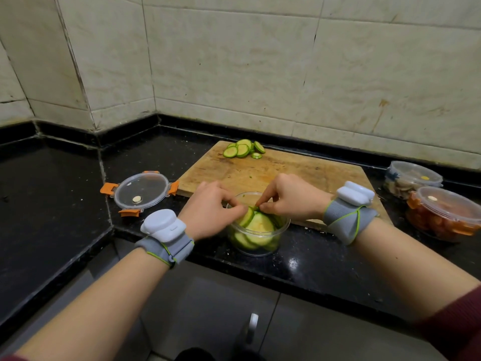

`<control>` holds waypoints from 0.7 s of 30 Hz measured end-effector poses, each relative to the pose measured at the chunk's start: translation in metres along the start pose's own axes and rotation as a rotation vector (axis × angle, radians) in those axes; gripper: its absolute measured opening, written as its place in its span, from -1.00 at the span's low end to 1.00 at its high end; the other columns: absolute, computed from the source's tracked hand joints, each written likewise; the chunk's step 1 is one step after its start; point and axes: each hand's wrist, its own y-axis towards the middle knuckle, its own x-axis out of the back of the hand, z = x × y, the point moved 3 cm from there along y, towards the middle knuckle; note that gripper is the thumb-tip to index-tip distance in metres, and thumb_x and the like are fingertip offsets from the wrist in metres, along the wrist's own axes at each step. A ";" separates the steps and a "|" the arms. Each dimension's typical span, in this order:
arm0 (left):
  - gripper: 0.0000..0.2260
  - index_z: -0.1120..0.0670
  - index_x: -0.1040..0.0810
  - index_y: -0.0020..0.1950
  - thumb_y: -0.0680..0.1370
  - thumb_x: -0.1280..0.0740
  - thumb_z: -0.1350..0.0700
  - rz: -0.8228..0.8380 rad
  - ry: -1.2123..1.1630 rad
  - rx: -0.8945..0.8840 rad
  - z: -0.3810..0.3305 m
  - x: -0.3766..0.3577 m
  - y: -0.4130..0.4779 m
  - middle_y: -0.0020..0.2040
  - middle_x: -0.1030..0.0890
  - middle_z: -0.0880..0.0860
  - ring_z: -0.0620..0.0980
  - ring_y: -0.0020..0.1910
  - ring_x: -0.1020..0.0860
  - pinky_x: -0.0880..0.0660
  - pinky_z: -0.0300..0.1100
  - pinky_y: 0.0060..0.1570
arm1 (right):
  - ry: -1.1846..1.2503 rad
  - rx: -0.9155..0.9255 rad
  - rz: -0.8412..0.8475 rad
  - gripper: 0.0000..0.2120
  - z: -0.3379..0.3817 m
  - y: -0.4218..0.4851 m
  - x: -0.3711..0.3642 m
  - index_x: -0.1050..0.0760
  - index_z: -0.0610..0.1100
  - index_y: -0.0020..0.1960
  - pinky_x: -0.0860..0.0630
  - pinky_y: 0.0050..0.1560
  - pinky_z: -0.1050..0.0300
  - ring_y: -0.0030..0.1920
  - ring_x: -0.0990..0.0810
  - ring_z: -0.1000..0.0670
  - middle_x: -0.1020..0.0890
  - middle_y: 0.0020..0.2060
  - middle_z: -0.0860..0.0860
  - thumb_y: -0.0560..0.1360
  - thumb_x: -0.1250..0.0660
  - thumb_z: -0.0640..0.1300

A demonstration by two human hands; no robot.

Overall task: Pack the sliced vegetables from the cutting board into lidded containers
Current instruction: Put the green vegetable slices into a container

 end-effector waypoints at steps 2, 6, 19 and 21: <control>-0.76 -0.10 -0.65 -0.20 0.35 -0.41 -0.25 0.045 0.016 0.003 0.000 0.000 0.000 0.00 -0.52 -0.03 -0.03 0.11 -0.35 -0.33 -0.14 0.07 | 0.009 0.004 -0.001 -0.82 0.000 0.000 -0.002 -0.68 -0.04 0.06 -0.30 -0.40 0.57 -0.39 -0.40 0.28 -0.42 -0.43 0.31 0.49 -0.36 -0.11; -0.76 -0.09 -0.61 -0.22 0.29 -0.48 -0.21 0.090 -0.009 0.072 -0.002 -0.001 0.005 -0.03 -0.53 -0.01 0.00 0.07 -0.42 -0.42 -0.10 -0.02 | -0.010 0.004 -0.003 -0.82 -0.002 0.001 -0.003 -0.68 -0.07 0.05 -0.28 -0.38 0.59 -0.42 -0.41 0.29 -0.53 -0.38 0.20 0.48 -0.39 -0.12; -0.85 0.05 -0.69 -0.20 0.36 -0.47 -0.01 0.250 0.074 0.103 -0.006 0.001 0.019 -0.17 -0.68 0.01 -0.06 -0.20 -0.57 -0.52 -0.14 -0.21 | 0.019 -0.021 0.114 -0.69 -0.018 0.009 -0.014 -0.67 -0.04 0.07 -0.51 0.15 0.05 0.05 -0.60 0.03 -0.69 0.01 0.04 0.36 -0.51 0.03; -0.83 0.05 -0.69 -0.20 0.37 -0.45 -0.03 0.255 0.094 0.103 -0.006 0.001 0.019 -0.19 -0.67 0.02 -0.06 -0.23 -0.56 -0.49 -0.16 -0.25 | 0.027 0.017 0.086 -0.69 -0.016 0.008 -0.012 -0.67 -0.05 0.07 -0.46 0.19 0.13 0.10 -0.56 0.04 -0.66 0.07 0.04 0.36 -0.51 0.01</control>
